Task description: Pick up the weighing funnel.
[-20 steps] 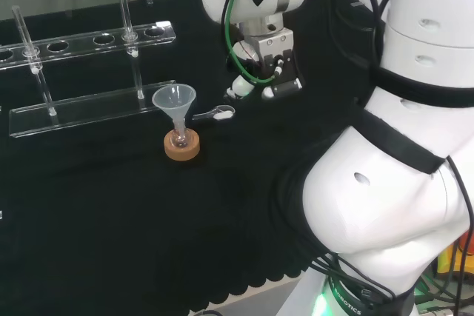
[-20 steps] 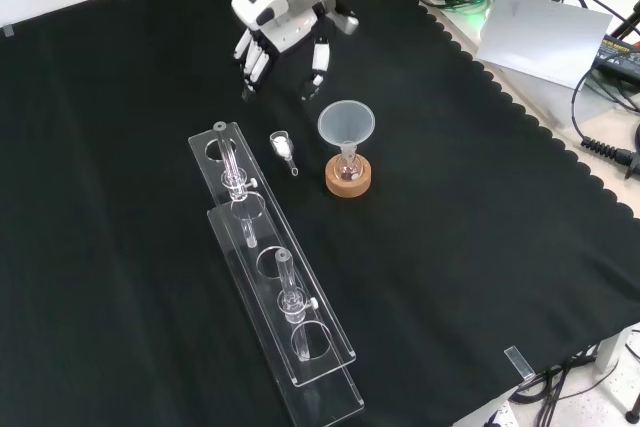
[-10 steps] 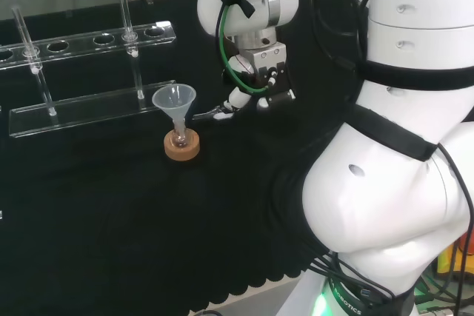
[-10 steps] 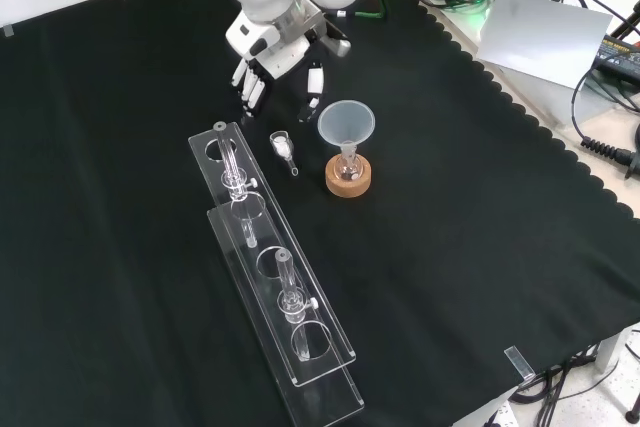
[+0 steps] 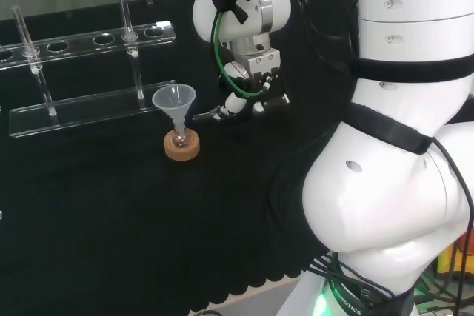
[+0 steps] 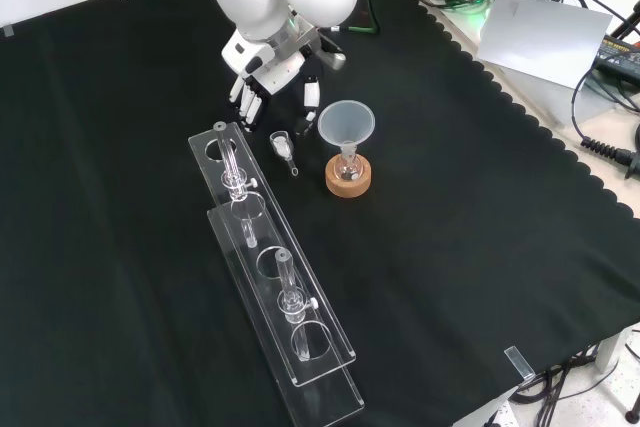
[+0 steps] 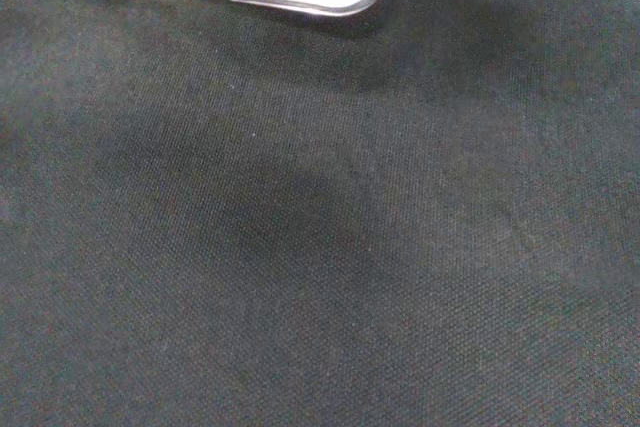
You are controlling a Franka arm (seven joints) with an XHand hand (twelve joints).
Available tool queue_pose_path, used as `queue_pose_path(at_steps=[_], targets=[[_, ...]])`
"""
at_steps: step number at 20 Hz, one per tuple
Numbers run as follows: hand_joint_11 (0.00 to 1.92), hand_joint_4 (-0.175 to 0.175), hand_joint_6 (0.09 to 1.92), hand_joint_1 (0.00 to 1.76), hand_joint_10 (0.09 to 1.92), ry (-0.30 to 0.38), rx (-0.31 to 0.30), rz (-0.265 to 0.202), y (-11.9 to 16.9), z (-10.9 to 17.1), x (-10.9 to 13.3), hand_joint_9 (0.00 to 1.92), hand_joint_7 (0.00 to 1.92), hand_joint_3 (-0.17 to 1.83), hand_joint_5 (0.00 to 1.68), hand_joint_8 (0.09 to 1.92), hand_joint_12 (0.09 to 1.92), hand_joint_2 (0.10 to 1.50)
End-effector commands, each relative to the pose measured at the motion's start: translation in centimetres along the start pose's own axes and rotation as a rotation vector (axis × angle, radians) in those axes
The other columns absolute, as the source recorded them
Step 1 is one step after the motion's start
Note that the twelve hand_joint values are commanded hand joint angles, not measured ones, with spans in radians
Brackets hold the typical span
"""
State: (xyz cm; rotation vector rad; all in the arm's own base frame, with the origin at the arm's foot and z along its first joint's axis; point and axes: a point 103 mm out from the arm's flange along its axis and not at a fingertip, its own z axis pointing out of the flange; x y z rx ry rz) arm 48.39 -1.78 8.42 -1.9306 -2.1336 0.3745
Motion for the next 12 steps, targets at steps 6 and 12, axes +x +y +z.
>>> queue_pose_path(at_steps=[6, 12], targets=[[0.49, -0.074, 0.10, 0.86, 0.53, -0.011, 0.015, -0.004, 0.18, 0.75, 0.02, 0.83, 0.58, 0.55, 0.61, 0.72, 1.28, 0.67], [0.49, -0.072, 0.11, 0.86, 0.53, -0.007, 0.015, -0.011, 0.25, 1.00, -0.06, 0.83, 0.59, 0.56, 0.61, 0.72, 1.28, 0.67]])
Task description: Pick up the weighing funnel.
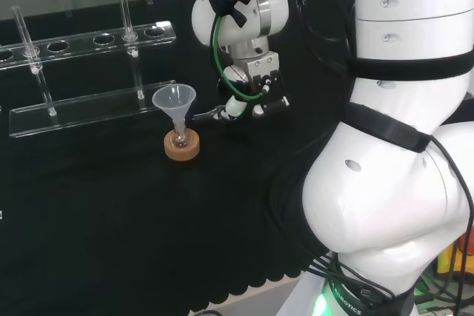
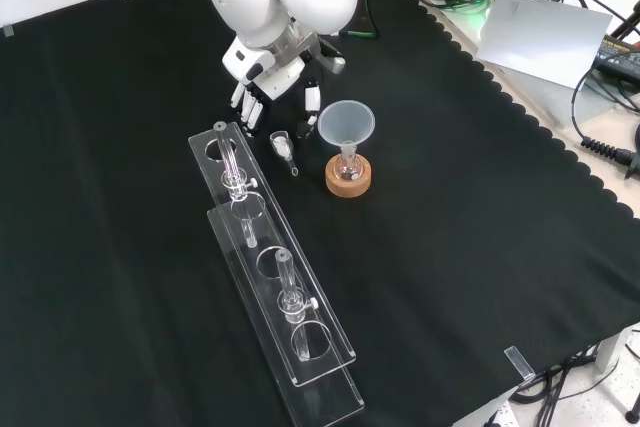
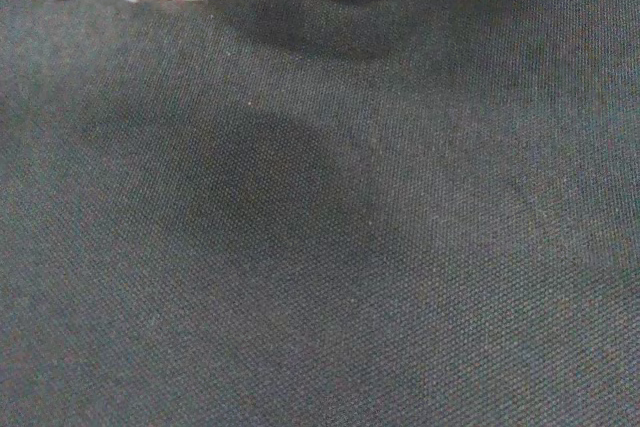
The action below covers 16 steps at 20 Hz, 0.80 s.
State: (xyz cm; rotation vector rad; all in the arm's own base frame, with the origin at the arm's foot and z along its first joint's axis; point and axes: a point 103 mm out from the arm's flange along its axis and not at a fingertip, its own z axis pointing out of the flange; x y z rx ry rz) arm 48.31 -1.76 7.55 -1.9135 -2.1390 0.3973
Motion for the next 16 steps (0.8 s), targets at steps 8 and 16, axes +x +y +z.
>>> queue_pose_path(at_steps=[8, 16], targets=[[0.51, -0.070, 0.13, 0.87, 0.53, -0.003, 0.004, -0.009, 0.3, 0.7, 0.1, 0.85, 0.61, 0.57, 0.65, 0.72, 1.28, 0.67], [0.52, -0.062, 0.21, 0.89, 0.52, -0.011, -0.003, -0.008, 0.7, 1.4, 0.7, 0.86, 0.62, 0.59, 0.66, 0.71, 1.27, 0.65]])
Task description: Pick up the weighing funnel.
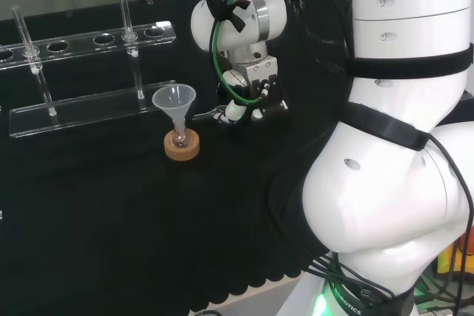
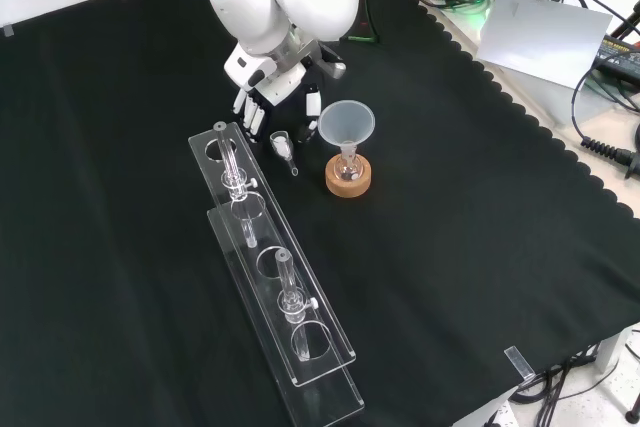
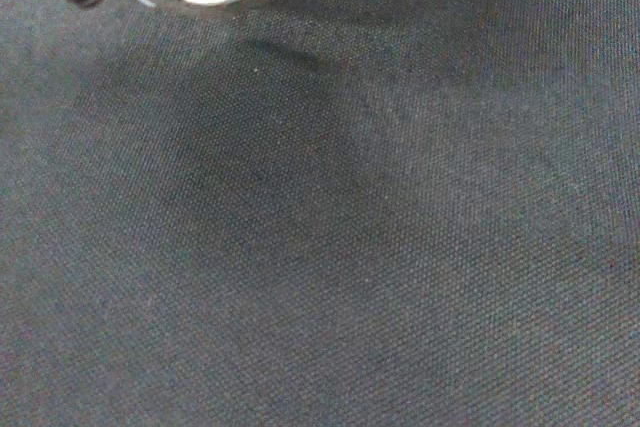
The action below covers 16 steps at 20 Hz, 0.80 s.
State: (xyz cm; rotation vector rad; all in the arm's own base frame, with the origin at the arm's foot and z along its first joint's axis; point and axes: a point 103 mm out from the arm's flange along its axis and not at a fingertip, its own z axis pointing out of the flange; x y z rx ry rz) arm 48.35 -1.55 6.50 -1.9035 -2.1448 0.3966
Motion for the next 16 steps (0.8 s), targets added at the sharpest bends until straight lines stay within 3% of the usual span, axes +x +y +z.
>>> queue_pose_path(at_steps=[1, 6, 16], targets=[[0.52, -0.062, 0.25, 0.89, 0.52, -0.009, -0.002, 0.000, 0.30, 0.59, 0.55, 0.86, 0.62, 0.60, 0.64, 0.71, 1.27, 0.65], [0.52, -0.062, 0.43, 0.89, 0.52, 0.009, -0.002, -0.010, 0.33, 0.71, 0.27, 0.86, 0.62, 0.61, 0.57, 0.71, 1.27, 0.65], [0.54, -0.056, 0.50, 0.89, 0.52, 0.012, -0.001, -0.014, 0.70, 0.92, 0.50, 0.87, 0.64, 0.61, 0.59, 0.72, 1.27, 0.66]])
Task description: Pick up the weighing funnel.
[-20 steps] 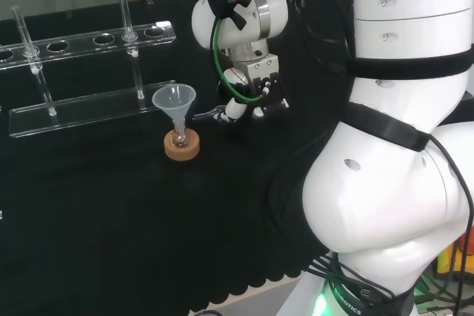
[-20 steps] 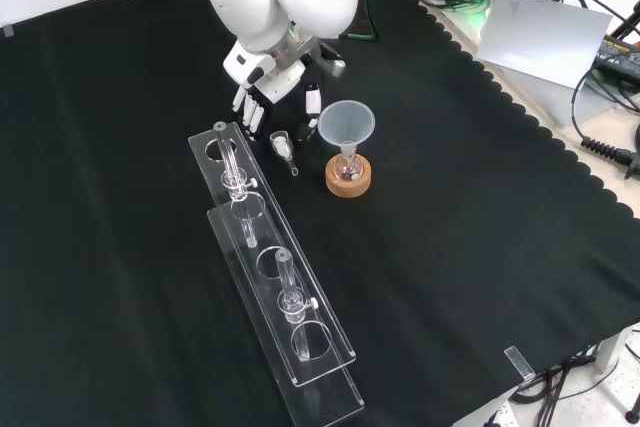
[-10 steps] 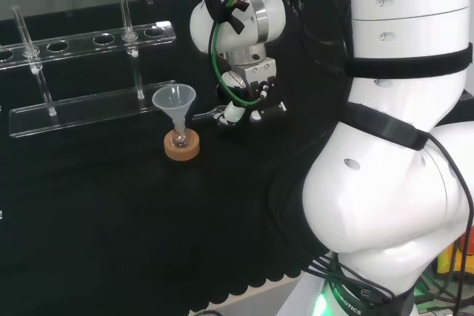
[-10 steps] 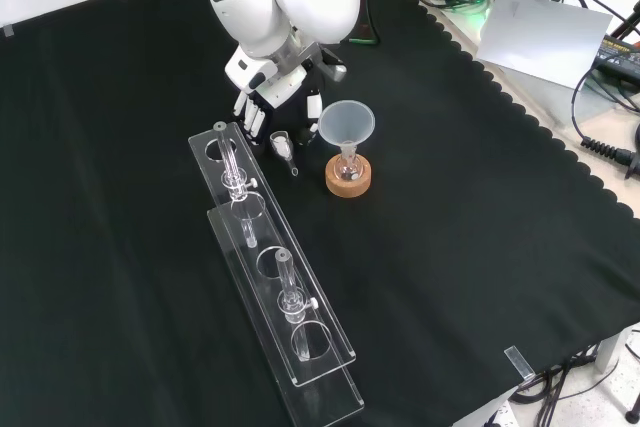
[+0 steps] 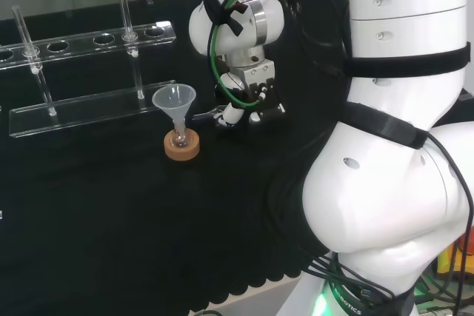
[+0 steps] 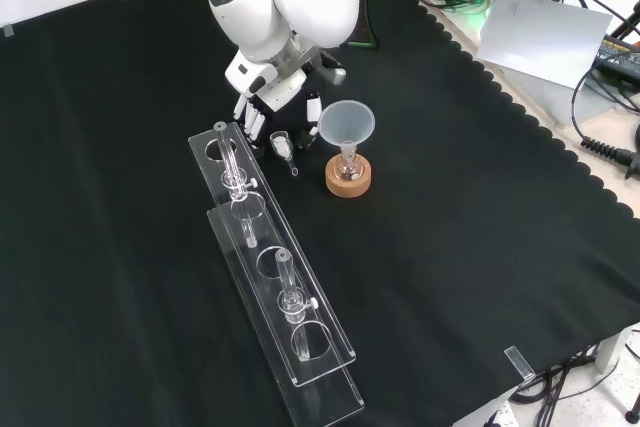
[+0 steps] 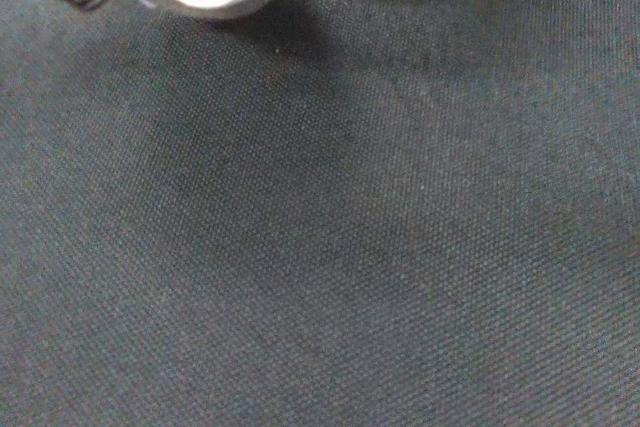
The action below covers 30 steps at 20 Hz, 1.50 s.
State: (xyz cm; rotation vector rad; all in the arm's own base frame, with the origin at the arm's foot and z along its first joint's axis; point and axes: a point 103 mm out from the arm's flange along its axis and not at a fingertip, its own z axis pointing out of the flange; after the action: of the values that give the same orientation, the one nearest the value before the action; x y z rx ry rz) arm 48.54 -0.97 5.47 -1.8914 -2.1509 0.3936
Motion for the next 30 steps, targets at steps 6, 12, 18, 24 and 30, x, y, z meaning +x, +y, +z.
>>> queue_pose_path(at_steps=[6, 12, 18, 24, 30], targets=[[0.55, -0.052, 0.55, 0.88, 0.52, -0.001, 0.011, -0.011, 0.2, 0.2, 0.1, 0.88, 0.65, 0.62, 0.59, 0.71, 1.26, 0.67], [0.56, -0.039, 0.59, 0.88, 0.52, 0.002, 0.014, -0.023, 0.3, 0.4, 0.2, 0.90, 0.66, 0.62, 0.63, 0.71, 1.26, 0.67], [0.57, -0.004, 0.65, 0.88, 0.52, -0.019, 0.021, -0.027, 0.4, 0.5, 0.4, 0.91, 0.69, 0.62, 0.74, 0.71, 1.26, 0.68], [0.60, 0.052, 0.69, 0.93, 0.49, -0.049, 0.021, -0.018, 0.5, 0.4, 1.2, 0.94, 0.73, 0.63, 0.86, 0.68, 1.24, 0.68], [0.74, 0.174, 0.80, 1.07, 0.40, -0.081, 0.011, 0.002, 0.2, 0.0, 1.0, 1.10, 0.98, 0.23, 1.12, 0.60, 1.14, 0.94]])
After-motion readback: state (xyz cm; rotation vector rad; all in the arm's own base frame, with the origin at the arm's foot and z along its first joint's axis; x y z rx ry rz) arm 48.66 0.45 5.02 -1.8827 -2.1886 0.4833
